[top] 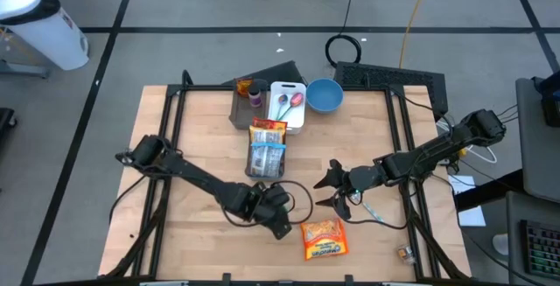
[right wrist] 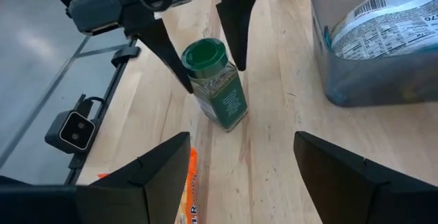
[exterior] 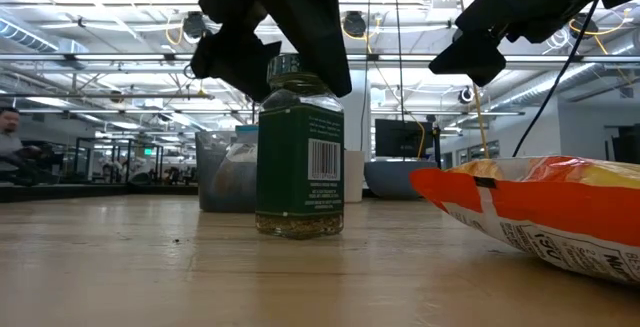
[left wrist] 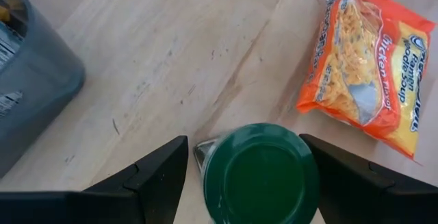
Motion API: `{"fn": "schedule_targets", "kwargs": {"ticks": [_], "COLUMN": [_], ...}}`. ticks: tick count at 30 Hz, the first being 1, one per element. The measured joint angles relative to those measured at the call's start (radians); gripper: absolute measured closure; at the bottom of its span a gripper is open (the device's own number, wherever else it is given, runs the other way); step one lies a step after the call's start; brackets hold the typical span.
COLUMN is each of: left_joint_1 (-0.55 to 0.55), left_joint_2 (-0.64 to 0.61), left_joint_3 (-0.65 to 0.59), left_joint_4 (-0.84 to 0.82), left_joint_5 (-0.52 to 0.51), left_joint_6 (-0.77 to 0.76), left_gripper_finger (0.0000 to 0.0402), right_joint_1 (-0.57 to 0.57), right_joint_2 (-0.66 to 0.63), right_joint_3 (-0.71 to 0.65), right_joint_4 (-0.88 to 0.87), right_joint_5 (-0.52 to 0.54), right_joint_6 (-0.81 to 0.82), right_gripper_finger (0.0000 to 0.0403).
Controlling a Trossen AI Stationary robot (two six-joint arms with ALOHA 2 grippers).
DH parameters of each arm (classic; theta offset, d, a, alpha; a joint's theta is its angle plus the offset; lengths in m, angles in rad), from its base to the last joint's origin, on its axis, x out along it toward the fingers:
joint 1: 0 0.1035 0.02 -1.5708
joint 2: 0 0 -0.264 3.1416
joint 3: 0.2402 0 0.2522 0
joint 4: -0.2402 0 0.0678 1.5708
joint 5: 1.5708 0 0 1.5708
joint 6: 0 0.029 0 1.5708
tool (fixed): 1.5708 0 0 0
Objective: Pick & Place Food Item
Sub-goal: Put the green spice bottle into the top black bin
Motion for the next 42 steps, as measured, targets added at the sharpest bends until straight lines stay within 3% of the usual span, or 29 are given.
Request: {"fn": "schedule_targets", "kwargs": {"ticks": [4,11,26,31,42], "left_joint_1": [0.008,0.013,0.028,0.05,0.142], "left_joint_2": [0.0,0.0,-0.016,-0.1,-0.426], "left_joint_3": [0.0,0.0,0.0,-0.001,-0.001], "left_joint_4": [0.0,0.006,-0.01,-0.084,-0.338], "left_joint_5": [0.02,0.026,0.119,0.122,-0.011], "left_joint_6": [-0.007,-0.009,-0.026,0.006,0.043], "left_gripper_finger": [0.0124,0.0196,0.0196,0.0196,0.0196], "right_joint_1": [0.0,0.0,0.0,0.0,-0.004], "right_joint_2": [0.0,0.0,0.0,0.0,0.0], "right_joint_3": [0.0,0.0,0.0,-0.001,-0.001], "right_joint_4": [0.0,0.0,0.0,0.0,0.041], "right_joint_5": [0.001,0.001,0.001,0.001,0.002], "right_joint_6": [-0.007,-0.01,-0.017,-0.018,-0.029], "right_gripper_finger": [0.0149,0.0149,0.0149,0.0149,0.0149]}}
